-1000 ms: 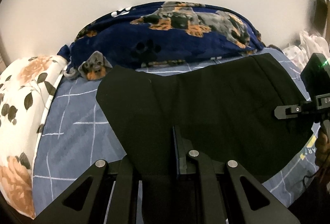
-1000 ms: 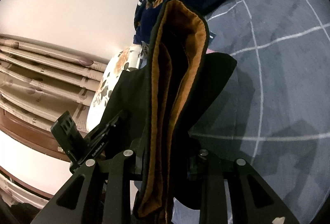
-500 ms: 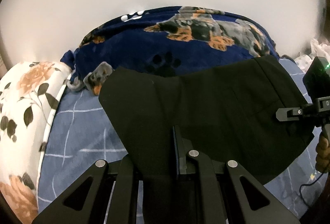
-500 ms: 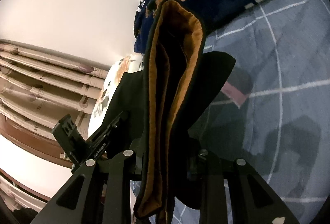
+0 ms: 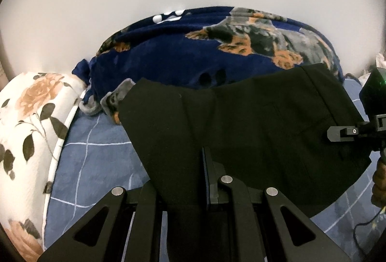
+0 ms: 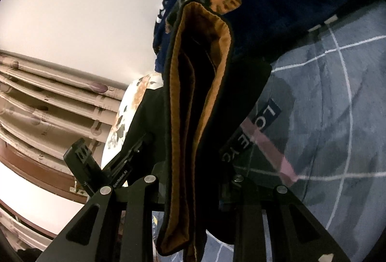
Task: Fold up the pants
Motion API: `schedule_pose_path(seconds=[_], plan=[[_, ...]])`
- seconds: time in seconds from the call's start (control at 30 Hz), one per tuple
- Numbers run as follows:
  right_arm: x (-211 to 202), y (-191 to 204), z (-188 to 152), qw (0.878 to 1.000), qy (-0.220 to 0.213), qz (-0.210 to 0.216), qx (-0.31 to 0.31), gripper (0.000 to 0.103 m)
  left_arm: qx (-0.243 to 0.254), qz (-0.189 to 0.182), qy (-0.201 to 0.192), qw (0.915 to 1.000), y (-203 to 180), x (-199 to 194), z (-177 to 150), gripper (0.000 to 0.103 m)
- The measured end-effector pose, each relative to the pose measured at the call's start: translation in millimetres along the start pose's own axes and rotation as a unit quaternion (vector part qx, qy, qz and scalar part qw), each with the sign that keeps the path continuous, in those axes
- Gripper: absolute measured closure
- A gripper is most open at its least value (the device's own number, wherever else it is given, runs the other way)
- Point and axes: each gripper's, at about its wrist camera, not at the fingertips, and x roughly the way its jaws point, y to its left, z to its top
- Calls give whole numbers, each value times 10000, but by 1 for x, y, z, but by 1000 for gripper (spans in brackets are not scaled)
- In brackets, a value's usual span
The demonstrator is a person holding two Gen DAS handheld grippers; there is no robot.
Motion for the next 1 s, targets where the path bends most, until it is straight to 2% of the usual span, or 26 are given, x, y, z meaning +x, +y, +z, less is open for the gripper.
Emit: schedule_pose_path(seconds=[0.5,0.8,1.0], plan=[[17,-24,5,9997,11,-33,232,78,-118,70,226,9996,14,39,-12,91],[16,-40,1,9991,-24,-248,330,78,-366,66,259,9990,23,49,-24,86],[17,-45,0,9987,-5,-467,195,78,-470,96,267,9985,28,56,-30,77]])
